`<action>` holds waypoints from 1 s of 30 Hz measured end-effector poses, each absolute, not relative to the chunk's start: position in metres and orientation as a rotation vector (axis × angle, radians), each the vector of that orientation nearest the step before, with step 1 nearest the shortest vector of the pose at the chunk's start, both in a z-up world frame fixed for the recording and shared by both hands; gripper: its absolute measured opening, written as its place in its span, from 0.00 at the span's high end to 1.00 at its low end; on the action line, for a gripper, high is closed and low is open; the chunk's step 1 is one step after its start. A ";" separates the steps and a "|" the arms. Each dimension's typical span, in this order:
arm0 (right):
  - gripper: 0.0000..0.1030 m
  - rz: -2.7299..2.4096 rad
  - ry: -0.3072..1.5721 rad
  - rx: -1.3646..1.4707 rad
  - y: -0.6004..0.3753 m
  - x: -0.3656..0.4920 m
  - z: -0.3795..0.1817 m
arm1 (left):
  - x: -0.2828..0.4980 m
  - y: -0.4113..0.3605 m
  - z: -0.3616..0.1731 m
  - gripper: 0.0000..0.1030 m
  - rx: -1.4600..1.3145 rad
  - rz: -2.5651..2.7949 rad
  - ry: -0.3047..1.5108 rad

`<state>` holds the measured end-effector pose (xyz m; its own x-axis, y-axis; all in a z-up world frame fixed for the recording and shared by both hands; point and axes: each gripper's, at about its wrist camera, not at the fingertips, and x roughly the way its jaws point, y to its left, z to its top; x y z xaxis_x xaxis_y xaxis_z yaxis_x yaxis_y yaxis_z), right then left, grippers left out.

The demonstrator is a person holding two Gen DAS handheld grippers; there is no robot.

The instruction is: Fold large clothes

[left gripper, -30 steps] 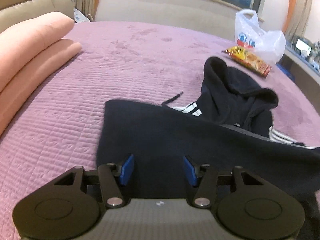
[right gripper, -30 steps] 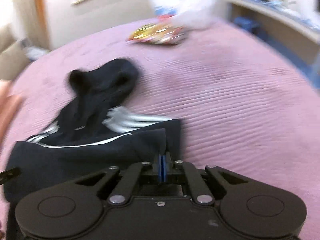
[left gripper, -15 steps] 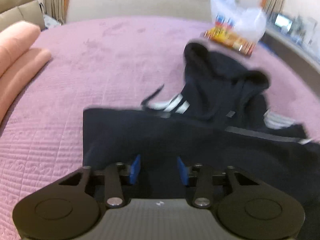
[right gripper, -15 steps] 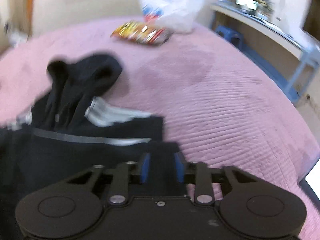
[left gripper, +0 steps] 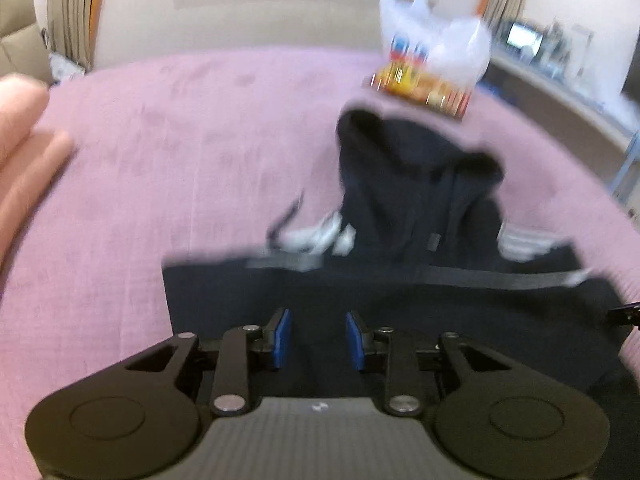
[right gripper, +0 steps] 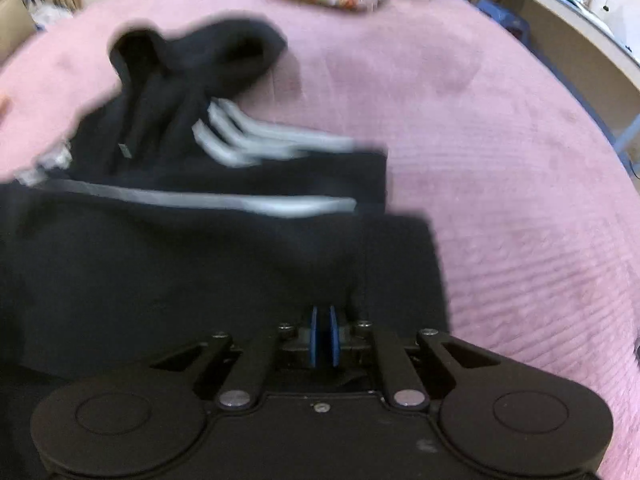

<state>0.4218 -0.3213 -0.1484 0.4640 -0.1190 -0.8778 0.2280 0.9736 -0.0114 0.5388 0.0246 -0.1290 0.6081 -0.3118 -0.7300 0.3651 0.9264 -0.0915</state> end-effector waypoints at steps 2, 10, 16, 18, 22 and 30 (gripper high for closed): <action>0.92 -0.189 0.995 0.080 -0.327 0.433 -0.128 | 0.561 0.017 -0.111 0.65 0.091 -0.399 0.790; 0.58 -0.092 0.852 0.233 -0.359 0.559 -0.126 | 0.703 -0.053 -0.117 0.54 0.103 -0.495 0.821; 0.46 -0.049 0.933 0.335 -0.361 0.625 -0.169 | 0.781 -0.087 -0.157 0.54 0.130 -0.508 0.919; 0.46 -0.063 0.975 0.347 -0.362 0.636 -0.182 | 0.797 -0.100 -0.172 0.67 0.170 -0.505 0.938; 0.92 -0.045 0.992 0.292 -0.354 0.652 -0.195 | 0.803 -0.097 -0.177 0.93 0.124 -0.453 0.894; 0.93 -0.036 0.770 0.205 -0.349 0.618 -0.134 | 0.763 0.007 -0.149 0.93 -0.173 -0.329 0.871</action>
